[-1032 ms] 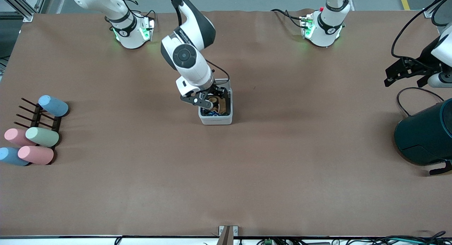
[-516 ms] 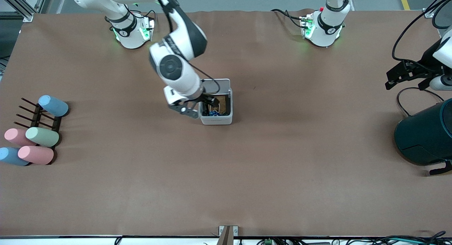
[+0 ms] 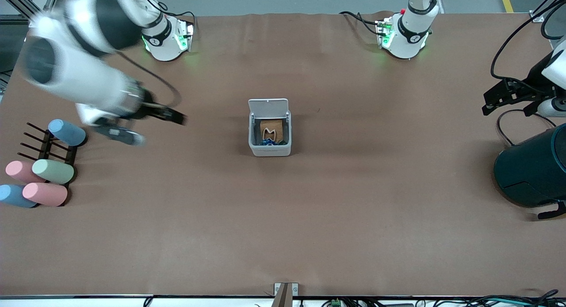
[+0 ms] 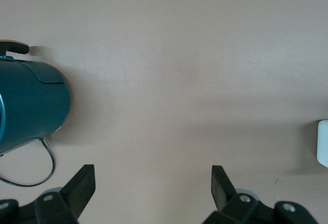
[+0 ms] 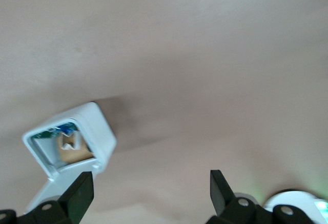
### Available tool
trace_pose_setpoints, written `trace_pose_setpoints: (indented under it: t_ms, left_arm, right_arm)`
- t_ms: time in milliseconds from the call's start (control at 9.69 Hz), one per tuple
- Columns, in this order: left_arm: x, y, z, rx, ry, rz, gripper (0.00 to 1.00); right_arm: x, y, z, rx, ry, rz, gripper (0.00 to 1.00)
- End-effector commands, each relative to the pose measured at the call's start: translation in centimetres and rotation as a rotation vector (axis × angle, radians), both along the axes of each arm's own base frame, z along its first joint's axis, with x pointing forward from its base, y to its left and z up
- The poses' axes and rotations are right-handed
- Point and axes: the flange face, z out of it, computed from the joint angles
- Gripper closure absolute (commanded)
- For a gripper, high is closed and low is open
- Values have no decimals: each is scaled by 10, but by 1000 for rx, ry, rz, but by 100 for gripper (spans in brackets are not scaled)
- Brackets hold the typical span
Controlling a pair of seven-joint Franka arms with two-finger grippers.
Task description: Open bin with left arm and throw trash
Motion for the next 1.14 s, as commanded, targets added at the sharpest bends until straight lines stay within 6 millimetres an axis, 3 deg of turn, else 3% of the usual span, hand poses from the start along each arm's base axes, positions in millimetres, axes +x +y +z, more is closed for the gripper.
trace_pose_setpoints:
  t_ms: [0, 206, 310, 413, 619, 826, 1032]
  left_arm:
    - [3, -1, 5, -12, -10, 7, 0]
    - [3, 0, 6, -15, -9, 22, 0]
    - [3, -1, 5, -16, -7, 31, 0]
    - [3, 0, 5, -14, -7, 33, 0]
    - [5, -1, 3, -6, -5, 25, 0]
    - [5, 0, 2, -8, -3, 31, 0]
    - [7, 5, -1, -12, 3, 41, 0]
  right_arm:
    - [-21, -89, 32, 17, -32, 93, 0]
    - [-51, -119, 72, -67, -70, 146, 0]
    - [-66, -124, 90, -82, -100, 182, 0]
    - [-72, -125, 95, -81, -97, 234, 0]
    - [-62, -131, 110, -113, -133, 291, 0]
    - [-45, -152, 122, -111, -166, 355, 0]
    - [-44, -155, 126, -115, -174, 341, 0]
